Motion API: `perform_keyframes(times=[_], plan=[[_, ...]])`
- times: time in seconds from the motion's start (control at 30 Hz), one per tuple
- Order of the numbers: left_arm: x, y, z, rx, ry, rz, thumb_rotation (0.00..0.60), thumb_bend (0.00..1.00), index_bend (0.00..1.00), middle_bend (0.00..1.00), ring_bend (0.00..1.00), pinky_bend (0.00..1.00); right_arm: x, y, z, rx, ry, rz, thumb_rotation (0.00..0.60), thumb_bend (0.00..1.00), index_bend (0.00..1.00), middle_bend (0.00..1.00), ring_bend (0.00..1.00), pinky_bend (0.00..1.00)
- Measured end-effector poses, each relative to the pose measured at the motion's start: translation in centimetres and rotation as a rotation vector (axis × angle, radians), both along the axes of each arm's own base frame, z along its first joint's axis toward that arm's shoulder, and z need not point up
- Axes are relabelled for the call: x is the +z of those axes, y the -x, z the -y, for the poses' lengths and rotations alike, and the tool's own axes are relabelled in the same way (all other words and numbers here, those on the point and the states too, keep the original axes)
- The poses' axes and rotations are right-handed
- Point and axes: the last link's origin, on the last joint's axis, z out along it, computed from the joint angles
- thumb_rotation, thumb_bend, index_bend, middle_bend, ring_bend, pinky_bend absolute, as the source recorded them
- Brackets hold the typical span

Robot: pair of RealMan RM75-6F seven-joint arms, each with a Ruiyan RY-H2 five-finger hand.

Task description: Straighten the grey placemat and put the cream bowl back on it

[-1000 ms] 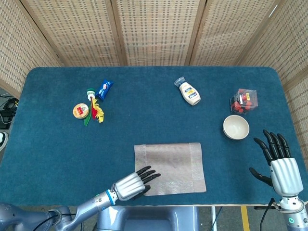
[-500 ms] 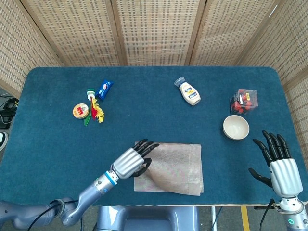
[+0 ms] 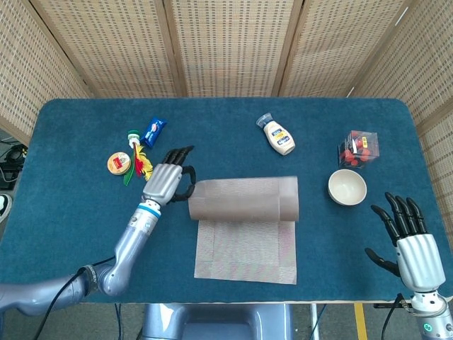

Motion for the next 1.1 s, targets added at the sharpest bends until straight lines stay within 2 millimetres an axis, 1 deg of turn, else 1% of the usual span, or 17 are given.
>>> perform_keyframes(times=[0.07, 0.1, 0.2, 0.33, 0.37, 0.4, 0.43, 0.47, 0.5, 0.53, 0.57, 0.63, 0.77, 0.87, 0.97, 1.07, 1.1], plan=[[0.5, 0.6, -1.0, 0.061, -0.025, -0.018, 0.600, 0.73, 0.85, 0.00, 0.00, 0.00, 0.0, 0.0, 0.0, 0.000, 0.000, -0.003, 0.600, 0.00, 0.20, 0.00, 0.00, 0.00], [1.1, 1.2, -1.9, 0.108, -0.054, -0.043, 0.600, 0.73, 0.85, 0.00, 0.00, 0.00, -0.1, 0.0, 0.0, -0.001, -0.001, -0.004, 0.600, 0.00, 0.20, 0.00, 0.00, 0.00], [2.2, 2.4, -3.4, 0.177, -0.115, -0.088, 0.600, 0.73, 0.85, 0.00, 0.00, 0.00, -0.2, -0.1, 0.0, -0.001, -0.003, -0.006, 0.600, 0.00, 0.20, 0.00, 0.00, 0.00], [3.8, 4.5, -4.7, 0.245, -0.178, -0.127, 0.600, 0.72, 0.85, 0.00, 0.00, 0.00, -0.3, -0.1, 0.1, -0.001, -0.003, -0.010, 0.600, 0.00, 0.21, 0.00, 0.00, 0.00], [4.0, 5.0, -4.8, 0.253, -0.187, -0.140, 0.600, 0.70, 0.83, 0.00, 0.00, 0.00, -0.3, -0.1, 0.1, -0.002, -0.004, -0.012, 0.600, 0.00, 0.22, 0.00, 0.00, 0.00], [4.4, 5.6, -4.9, 0.262, -0.198, -0.158, 0.600, 0.63, 0.79, 0.00, 0.00, 0.00, -0.3, -0.1, 0.1, -0.004, -0.005, -0.013, 0.600, 0.00, 0.22, 0.00, 0.00, 0.00], [4.6, 6.1, -5.0, 0.267, -0.205, -0.172, 0.600, 0.44, 0.60, 0.00, 0.00, 0.00, -0.3, -0.1, 0.1, -0.006, -0.006, -0.014, 0.600, 0.00, 0.22, 0.00, 0.00, 0.00], [4.8, 6.6, -5.0, 0.270, -0.212, -0.185, 0.600, 0.23, 0.35, 0.00, 0.00, 0.00, -0.4, 0.0, 0.1, -0.007, -0.007, -0.015, 0.600, 0.00, 0.22, 0.00, 0.00, 0.00], [4.9, 7.1, -5.0, 0.269, -0.217, -0.200, 0.600, 0.11, 0.20, 0.00, 0.00, 0.00, -0.4, 0.0, 0.1, -0.009, -0.008, -0.016, 0.600, 0.00, 0.22, 0.00, 0.00, 0.00], [5.0, 7.5, -4.9, 0.267, -0.218, -0.212, 0.600, 0.01, 0.03, 0.00, 0.00, 0.00, -0.4, 0.0, 0.1, -0.011, -0.010, -0.017, 0.600, 0.00, 0.22, 0.00, 0.00, 0.00], [5.1, 7.9, -4.8, 0.265, -0.213, -0.223, 0.600, 0.00, 0.00, 0.00, 0.00, 0.00, -0.5, 0.1, 0.2, -0.012, -0.011, -0.019, 0.600, 0.00, 0.22, 0.00, 0.00, 0.00], [5.5, 8.6, -4.6, 0.264, -0.199, -0.227, 0.600, 0.00, 0.00, 0.00, 0.00, 0.00, -0.5, 0.1, 0.2, -0.014, -0.013, -0.023, 0.600, 0.00, 0.22, 0.00, 0.00, 0.00], [7.0, 9.0, -3.8, 0.245, -0.206, -0.172, 0.600, 0.00, 0.00, 0.00, 0.00, 0.00, -1.0, 0.4, 0.4, -0.021, -0.031, -0.042, 0.600, 0.00, 0.22, 0.00, 0.00, 0.00], [8.9, 9.4, -2.8, 0.211, -0.249, -0.150, 0.600, 0.00, 0.00, 0.00, 0.00, 0.00, -1.5, 0.6, 0.8, -0.021, -0.052, -0.075, 0.600, 0.00, 0.22, 0.00, 0.00, 0.00], [11.1, 10.2, -1.2, 0.193, -0.297, -0.153, 0.600, 0.00, 0.00, 0.00, 0.00, 0.00, -2.1, 0.6, 1.4, -0.012, -0.078, -0.125, 0.600, 0.00, 0.22, 0.00, 0.00, 0.00], [13.0, 11.2, 0.8, 0.203, -0.319, -0.153, 0.600, 0.00, 0.00, 0.00, 0.00, 0.00, -2.8, 0.6, 2.3, 0.007, -0.117, -0.180, 0.600, 0.00, 0.22, 0.00, 0.00, 0.00], [13.8, 11.7, 1.8, 0.210, -0.325, -0.159, 0.600, 0.00, 0.00, 0.00, 0.00, 0.00, -3.0, 0.6, 2.5, 0.011, -0.131, -0.193, 0.600, 0.00, 0.22, 0.00, 0.00, 0.00]])
